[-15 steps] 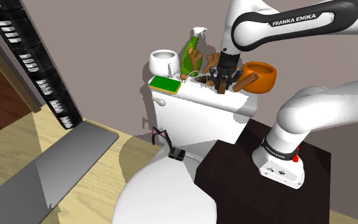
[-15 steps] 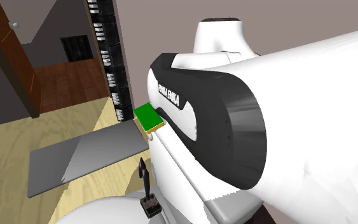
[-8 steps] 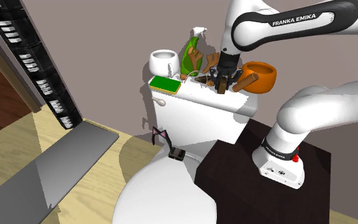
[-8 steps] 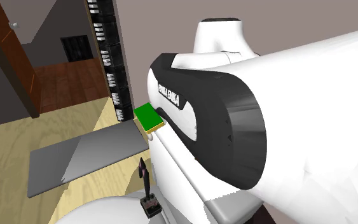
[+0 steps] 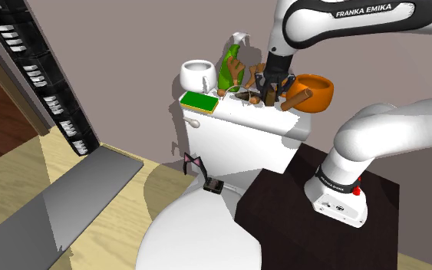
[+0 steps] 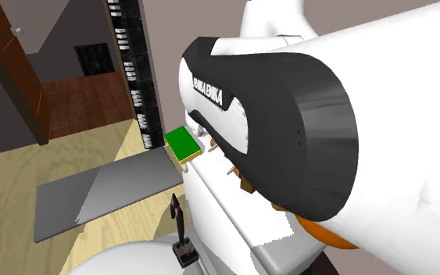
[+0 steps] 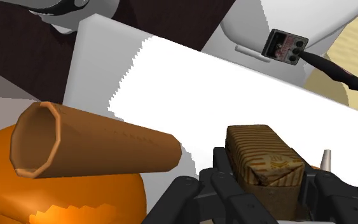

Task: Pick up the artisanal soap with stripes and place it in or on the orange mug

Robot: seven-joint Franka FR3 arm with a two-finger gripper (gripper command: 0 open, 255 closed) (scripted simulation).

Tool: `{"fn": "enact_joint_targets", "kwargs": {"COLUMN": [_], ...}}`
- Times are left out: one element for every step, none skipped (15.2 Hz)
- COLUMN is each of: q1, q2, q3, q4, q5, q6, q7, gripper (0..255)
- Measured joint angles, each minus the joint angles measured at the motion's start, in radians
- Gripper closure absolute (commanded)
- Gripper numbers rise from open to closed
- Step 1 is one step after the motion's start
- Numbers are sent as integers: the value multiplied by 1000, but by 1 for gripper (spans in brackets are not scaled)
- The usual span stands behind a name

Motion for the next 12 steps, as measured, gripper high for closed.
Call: {"fn": "enact_joint_targets", "kwargs": {"q1": [0,-1,-2,-3,-3,-4,-5,-5,-6,-7,-8,-8], "q2": [-1,0,2,-2,1,2,3,2,2,4,7,5], "q3": [-1,-2,-4,-6,-6,-7,-9,-11,-12,-14,-15,-16], "q4": [13,25,41,55,69,85,99,112,125,139,153,166], "q5": [-1,-2,-5,-6,-7,-8,-10,-11,-12,-14,-15,-16], "q6": [-14,-26,-39,-57,-68,-82,-96,-110,-123,-135,-146,-161], "q7": [0,1,1,1,3,3,2,3,3,3,3,3], "gripper": [255,255,255,255,255,255,255,255,255,255,255,255]}}
